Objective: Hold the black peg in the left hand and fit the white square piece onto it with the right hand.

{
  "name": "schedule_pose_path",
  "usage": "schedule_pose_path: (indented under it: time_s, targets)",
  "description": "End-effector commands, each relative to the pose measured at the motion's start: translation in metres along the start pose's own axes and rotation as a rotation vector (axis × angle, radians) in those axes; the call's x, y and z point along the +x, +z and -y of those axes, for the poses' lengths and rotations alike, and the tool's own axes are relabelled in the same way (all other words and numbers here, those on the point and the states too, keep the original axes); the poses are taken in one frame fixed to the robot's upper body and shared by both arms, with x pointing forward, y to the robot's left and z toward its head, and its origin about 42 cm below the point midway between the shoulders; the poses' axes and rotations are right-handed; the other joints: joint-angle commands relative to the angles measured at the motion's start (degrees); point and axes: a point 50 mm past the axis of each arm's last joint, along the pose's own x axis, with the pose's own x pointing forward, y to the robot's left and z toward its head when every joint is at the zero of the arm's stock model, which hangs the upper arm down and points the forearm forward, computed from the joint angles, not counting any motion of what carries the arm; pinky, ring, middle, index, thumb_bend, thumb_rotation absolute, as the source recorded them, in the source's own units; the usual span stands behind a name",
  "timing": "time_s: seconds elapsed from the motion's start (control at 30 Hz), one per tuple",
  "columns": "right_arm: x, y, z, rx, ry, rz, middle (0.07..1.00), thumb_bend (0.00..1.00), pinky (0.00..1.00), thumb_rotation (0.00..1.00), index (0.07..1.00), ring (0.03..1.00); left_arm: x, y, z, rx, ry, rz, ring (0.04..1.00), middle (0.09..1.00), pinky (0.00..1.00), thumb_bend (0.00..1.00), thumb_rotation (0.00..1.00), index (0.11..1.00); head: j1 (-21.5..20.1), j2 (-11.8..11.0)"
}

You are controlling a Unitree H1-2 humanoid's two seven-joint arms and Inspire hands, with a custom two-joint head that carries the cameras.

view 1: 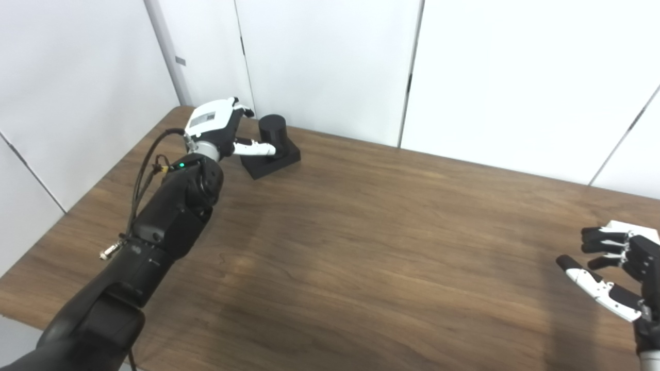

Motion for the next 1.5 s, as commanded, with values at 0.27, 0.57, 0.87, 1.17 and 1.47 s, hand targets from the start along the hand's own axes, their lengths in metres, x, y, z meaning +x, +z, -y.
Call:
schedule_pose_path:
  time_s: [0.27, 0.57, 0.87, 1.17, 1.47]
  targets:
    - [0.007, 0.019, 0.005, 0.004, -0.038, 0.077, 0.614, 0.50, 0.41, 0.11, 0.488, 0.550, 0.012, -0.006, -0.018, 0.055, 0.032, -0.012, 1.000, 1.000, 0.93, 1.00, 0.62, 0.851, -0.2, 0.3]
    - [0.005, 0.021, 0.005, 0.005, -0.037, 0.064, 0.627, 0.50, 0.43, 0.11, 0.489, 0.558, 0.017, -0.009, -0.015, 0.079, 0.017, -0.029, 1.000, 1.000, 0.93, 1.00, 0.62, 0.853, -0.3, 0.7]
    - [0.004, 0.023, 0.005, 0.007, -0.042, 0.062, 0.624, 0.50, 0.42, 0.11, 0.489, 0.554, 0.019, -0.008, -0.010, 0.098, -0.003, -0.034, 1.000, 1.000, 0.94, 1.00, 0.62, 0.855, -0.7, 0.9]
    - [0.001, 0.025, 0.006, 0.011, -0.050, 0.052, 0.626, 0.50, 0.43, 0.11, 0.489, 0.555, 0.021, -0.006, -0.003, 0.097, -0.021, -0.033, 1.000, 1.000, 0.94, 1.00, 0.62, 0.843, -1.3, 1.4]
    - [0.000, 0.026, 0.008, 0.005, -0.049, 0.051, 0.615, 0.50, 0.42, 0.11, 0.489, 0.540, 0.027, -0.004, 0.000, 0.105, -0.046, -0.030, 1.000, 0.990, 0.91, 0.99, 0.61, 0.822, -1.2, 1.6]
